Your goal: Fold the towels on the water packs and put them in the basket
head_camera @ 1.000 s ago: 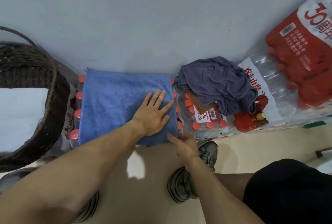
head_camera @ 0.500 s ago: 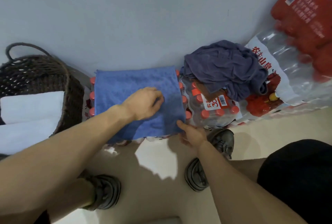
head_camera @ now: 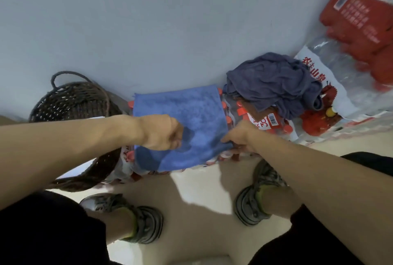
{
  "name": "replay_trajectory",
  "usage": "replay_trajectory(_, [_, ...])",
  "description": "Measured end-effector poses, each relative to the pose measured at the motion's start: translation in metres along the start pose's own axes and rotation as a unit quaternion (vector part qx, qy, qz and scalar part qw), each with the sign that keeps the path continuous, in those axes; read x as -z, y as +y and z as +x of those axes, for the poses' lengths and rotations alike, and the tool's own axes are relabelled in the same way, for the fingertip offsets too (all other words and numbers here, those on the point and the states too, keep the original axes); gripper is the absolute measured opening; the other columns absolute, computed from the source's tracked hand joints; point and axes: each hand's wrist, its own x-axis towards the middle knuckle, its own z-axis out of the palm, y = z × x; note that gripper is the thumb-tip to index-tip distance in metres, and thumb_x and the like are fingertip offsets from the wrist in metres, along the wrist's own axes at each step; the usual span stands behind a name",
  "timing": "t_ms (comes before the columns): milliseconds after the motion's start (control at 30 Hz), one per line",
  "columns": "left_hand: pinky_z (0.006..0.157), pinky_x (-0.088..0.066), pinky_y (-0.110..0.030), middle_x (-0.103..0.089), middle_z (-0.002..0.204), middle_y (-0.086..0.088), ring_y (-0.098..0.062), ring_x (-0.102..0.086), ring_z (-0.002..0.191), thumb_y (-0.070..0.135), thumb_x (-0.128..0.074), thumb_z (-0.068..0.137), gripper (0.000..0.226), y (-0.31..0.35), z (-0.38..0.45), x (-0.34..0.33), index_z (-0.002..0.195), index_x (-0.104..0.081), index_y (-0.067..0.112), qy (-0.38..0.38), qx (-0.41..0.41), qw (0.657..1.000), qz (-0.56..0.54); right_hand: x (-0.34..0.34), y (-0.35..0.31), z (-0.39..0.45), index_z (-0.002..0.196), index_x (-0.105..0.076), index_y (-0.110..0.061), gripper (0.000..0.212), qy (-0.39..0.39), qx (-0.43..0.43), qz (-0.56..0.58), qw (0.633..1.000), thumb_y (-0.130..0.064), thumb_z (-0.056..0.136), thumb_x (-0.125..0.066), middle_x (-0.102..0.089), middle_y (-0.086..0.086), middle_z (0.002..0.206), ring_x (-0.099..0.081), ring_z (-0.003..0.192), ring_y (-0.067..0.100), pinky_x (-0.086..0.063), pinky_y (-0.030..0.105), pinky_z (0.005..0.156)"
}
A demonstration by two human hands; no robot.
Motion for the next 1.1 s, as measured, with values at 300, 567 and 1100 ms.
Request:
replay_trajectory(300, [0.080,-0.052,-0.022,-0.065,0.099,0.013,-0.006,-0.062,0.091,0.057,-0.078,0.071,0.052,0.012,0.027,-0.010,0.106,-0.058,0.025,0.142,0.028,0.947,-0.287,0.011,-0.086,-0.035,0.083,-0.055,-0.009,0.019,-0.117,0.083,0.065,0.988,0.006,0.094,-0.055,-0.060,0.009,0.082,-0.064,0.066,0.016,-0.058,0.025,0.050])
replay_trajectory(567, [0.058,-0.042,-0.028,-0.052,0.057,0.010,-0.006,-0.047,0.052,0.021,-0.073,0.084,0.028,0.003,0.049,0.000,0.068,-0.050,0.021,0.190,0.027,0.930,-0.313,0.037,-0.103,-0.027,0.107,-0.066,-0.004,0.018,-0.208,0.070,0.109,0.970,-0.013,0.091,-0.067,-0.069,0.015,0.110,-0.072,0.086,0.020,-0.059,0.026,0.064])
replay_trajectory(1100, [0.077,-0.051,-0.041,-0.060,0.074,-0.003,-0.017,-0.055,0.070,0.030,-0.077,0.083,0.026,-0.012,0.049,0.011,0.097,-0.065,0.010,0.176,0.037,0.860,-0.477,0.032,-0.106,-0.008,0.089,-0.072,-0.024,0.011,-0.016,0.438,-0.274,0.856,-0.034,0.085,-0.074,-0.061,-0.019,0.063,-0.051,0.055,-0.006,-0.037,0.009,0.056])
